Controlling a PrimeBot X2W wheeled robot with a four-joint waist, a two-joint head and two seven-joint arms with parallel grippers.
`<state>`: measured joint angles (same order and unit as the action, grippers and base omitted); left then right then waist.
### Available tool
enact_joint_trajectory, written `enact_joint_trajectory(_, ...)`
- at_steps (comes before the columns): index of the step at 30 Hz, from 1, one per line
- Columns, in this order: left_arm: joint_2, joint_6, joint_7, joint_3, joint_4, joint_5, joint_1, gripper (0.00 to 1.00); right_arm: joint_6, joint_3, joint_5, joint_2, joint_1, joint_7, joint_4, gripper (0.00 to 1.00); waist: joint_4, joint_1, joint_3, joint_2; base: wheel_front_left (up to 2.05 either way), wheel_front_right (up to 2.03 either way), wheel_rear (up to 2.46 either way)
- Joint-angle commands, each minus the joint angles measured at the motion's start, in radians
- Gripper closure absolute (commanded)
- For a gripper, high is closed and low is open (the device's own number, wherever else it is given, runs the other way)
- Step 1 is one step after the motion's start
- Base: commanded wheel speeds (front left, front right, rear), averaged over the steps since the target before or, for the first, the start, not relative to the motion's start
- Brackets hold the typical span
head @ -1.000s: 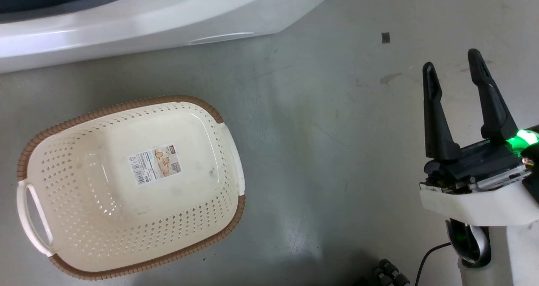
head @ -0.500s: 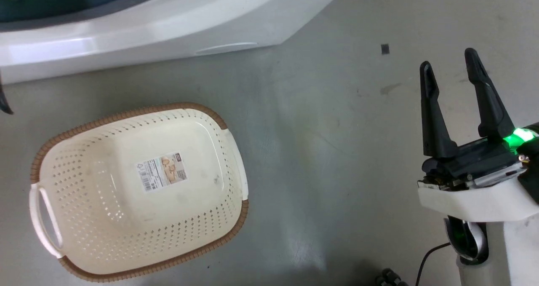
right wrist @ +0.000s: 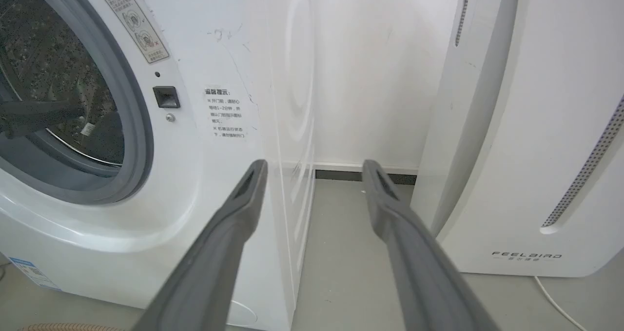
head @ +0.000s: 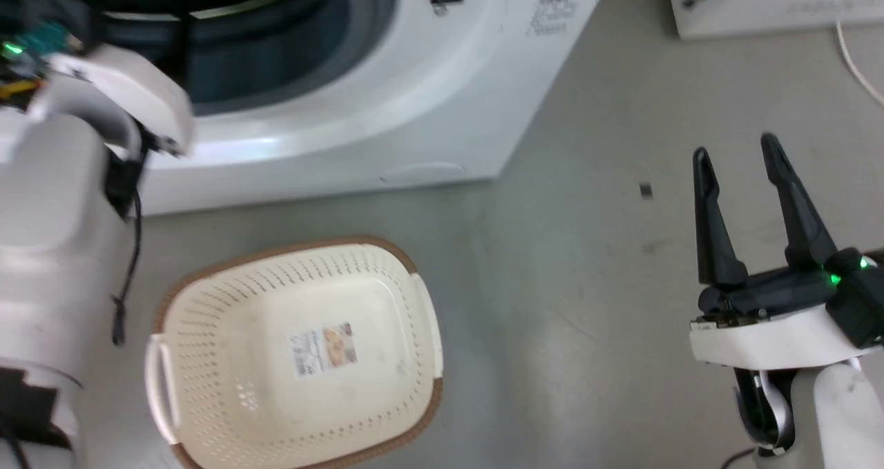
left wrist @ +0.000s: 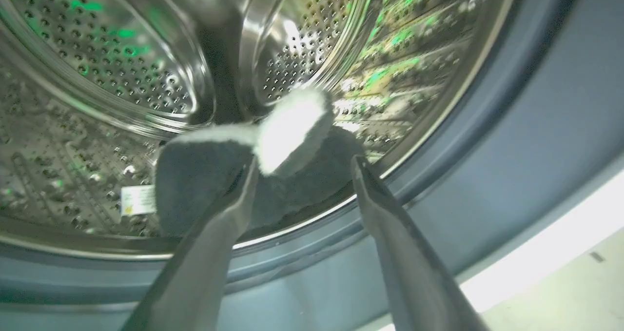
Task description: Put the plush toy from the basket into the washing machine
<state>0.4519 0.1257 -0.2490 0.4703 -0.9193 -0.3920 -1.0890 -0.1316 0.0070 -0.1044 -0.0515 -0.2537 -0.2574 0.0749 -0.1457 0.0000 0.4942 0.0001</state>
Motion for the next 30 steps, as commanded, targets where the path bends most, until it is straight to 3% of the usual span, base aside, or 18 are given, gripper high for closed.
enact_joint_trajectory(1,-0.019,-0.008,-0.011,-0.006,0.034,-0.008,0.049,0.0,0.001,-0.005,0.014,0.001,0.02,-0.004,-0.014,0.0,0.077,0.0,-0.115,-0.0001,0.0,0.0,0.0)
enact_joint_trajectory(8,-0.046,-0.062,-0.012,-0.052,0.237,-0.002,0.241,0.0,0.001,-0.015,0.02,0.001,0.072,-0.004,-0.058,0.0,0.132,0.0,-0.231,-0.0001,0.0,0.0,0.0)
enact_joint_trajectory(18,-0.062,-0.19,-0.013,-0.112,0.609,0.028,0.645,0.0,0.001,-0.023,0.014,0.001,0.16,-0.004,-0.089,0.0,0.198,0.0,-0.363,-0.0001,0.0,0.0,0.0)
enact_joint_trajectory(30,-0.122,-0.31,-0.013,-0.135,0.777,0.074,0.953,0.0,0.001,-0.021,-0.01,0.001,0.248,-0.004,-0.129,0.0,0.238,0.0,-0.464,-0.0001,0.0,0.0,0.0)
